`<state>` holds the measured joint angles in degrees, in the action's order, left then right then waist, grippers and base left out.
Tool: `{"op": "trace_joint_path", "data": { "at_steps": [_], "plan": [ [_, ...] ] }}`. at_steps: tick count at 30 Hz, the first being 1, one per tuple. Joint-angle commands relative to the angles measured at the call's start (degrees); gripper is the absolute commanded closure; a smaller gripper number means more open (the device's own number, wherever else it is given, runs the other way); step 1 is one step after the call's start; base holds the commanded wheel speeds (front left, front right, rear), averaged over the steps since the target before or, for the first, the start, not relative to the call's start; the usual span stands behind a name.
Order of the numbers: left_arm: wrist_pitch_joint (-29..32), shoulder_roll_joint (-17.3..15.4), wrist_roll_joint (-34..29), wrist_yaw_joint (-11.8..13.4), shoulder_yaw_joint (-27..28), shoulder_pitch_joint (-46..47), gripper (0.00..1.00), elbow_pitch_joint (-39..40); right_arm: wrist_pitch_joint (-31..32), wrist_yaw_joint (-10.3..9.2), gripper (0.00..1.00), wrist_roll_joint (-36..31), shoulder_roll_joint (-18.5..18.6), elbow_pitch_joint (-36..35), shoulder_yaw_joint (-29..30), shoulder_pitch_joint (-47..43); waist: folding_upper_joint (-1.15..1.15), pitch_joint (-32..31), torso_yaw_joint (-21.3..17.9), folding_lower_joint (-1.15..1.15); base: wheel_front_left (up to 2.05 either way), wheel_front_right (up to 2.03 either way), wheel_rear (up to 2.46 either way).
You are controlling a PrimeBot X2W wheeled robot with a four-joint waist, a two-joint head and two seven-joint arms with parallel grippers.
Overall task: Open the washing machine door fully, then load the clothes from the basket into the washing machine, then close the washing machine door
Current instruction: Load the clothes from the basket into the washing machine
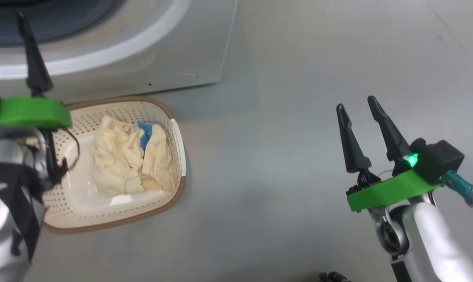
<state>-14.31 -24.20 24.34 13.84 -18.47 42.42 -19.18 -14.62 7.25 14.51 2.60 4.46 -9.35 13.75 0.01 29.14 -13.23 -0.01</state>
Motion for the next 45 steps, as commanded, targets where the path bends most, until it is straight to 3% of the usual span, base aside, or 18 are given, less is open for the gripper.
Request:
{"op": "trace_joint_path", "data": {
  "at_steps": [1,11,18,31,45],
  "plan": [
    [-0.59,-1.81,-0.36,1.85,2.15,-1.7,0.0,3.27,-0.38,0.24,0.0,-0.52,0.28,-1.34,-0.6,-1.3,-0.01,-3.99,1.25,0.01,0.0,0.0,0.0],
    [-0.66,1.11,-0.76,7.42,0.43,-22.71,0.0,15.12,1.06,0.24,0.0,-2.54,0.28,-0.47,-0.82,-7.13,-0.01,-13.5,4.26,0.01,0.0,0.0,0.0],
    [-0.68,4.22,0.11,8.37,-2.09,-32.75,0.0,17.54,4.11,0.24,0.0,-4.21,0.28,-2.48,-0.48,-11.08,-0.01,-19.24,7.27,0.01,0.0,0.0,0.0],
    [-0.68,4.16,-0.68,9.22,-2.45,-40.74,0.0,17.67,7.41,0.24,0.0,-5.16,0.28,-5.72,-0.33,-16.24,-0.01,-25.86,9.37,0.01,0.0,0.0,0.0],
    [-0.5,4.0,-0.76,9.75,-3.28,-41.91,0.0,18.45,8.47,0.24,0.0,-5.03,0.28,-7.66,0.45,-18.66,-0.01,-27.21,10.56,0.01,0.0,0.0,0.0]
  ]
}}
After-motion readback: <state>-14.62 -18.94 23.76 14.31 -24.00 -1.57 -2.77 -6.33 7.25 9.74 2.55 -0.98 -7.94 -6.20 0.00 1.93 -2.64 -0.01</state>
